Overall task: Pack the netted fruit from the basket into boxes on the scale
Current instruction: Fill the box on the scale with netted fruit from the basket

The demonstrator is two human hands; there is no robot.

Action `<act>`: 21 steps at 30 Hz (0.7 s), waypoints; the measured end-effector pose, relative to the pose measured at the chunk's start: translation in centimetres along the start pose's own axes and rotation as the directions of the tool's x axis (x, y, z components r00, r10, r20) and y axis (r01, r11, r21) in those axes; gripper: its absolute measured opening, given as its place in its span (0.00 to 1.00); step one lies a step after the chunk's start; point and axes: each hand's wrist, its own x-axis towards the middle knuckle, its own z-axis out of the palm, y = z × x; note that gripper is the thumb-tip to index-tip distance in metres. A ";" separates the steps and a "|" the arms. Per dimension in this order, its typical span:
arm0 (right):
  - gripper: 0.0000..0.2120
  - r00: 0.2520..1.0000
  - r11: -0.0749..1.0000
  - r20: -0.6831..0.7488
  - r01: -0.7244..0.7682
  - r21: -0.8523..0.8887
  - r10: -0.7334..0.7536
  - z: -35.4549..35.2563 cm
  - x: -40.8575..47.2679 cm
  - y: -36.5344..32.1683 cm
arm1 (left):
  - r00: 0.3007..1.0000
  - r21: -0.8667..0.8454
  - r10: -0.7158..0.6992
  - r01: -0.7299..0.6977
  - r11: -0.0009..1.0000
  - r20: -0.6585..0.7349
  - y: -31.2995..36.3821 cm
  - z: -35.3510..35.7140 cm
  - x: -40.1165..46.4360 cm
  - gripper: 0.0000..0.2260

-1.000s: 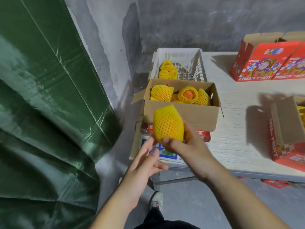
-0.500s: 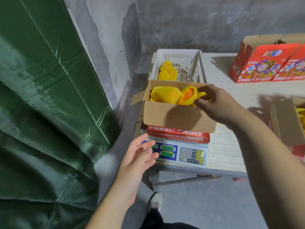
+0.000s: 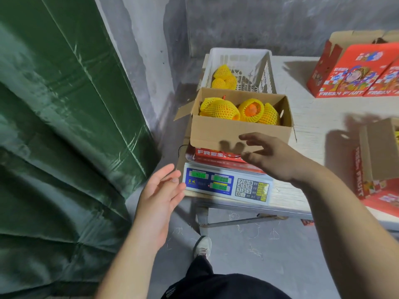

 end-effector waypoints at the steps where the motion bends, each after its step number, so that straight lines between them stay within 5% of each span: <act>1: 0.22 1.000 1.000 -0.012 0.012 0.003 -0.012 0.1 0.0 -0.1 | 1.000 -0.007 -0.010 0.010 1.000 -0.025 -0.1 -0.1 0.0 0.13; 21: 0.14 0.964 0.994 -0.263 0.000 0.110 0.029 -0.8 3.0 1.2 | 1.000 -0.017 -0.031 0.031 0.999 0.002 1.8 2.5 6.1 0.10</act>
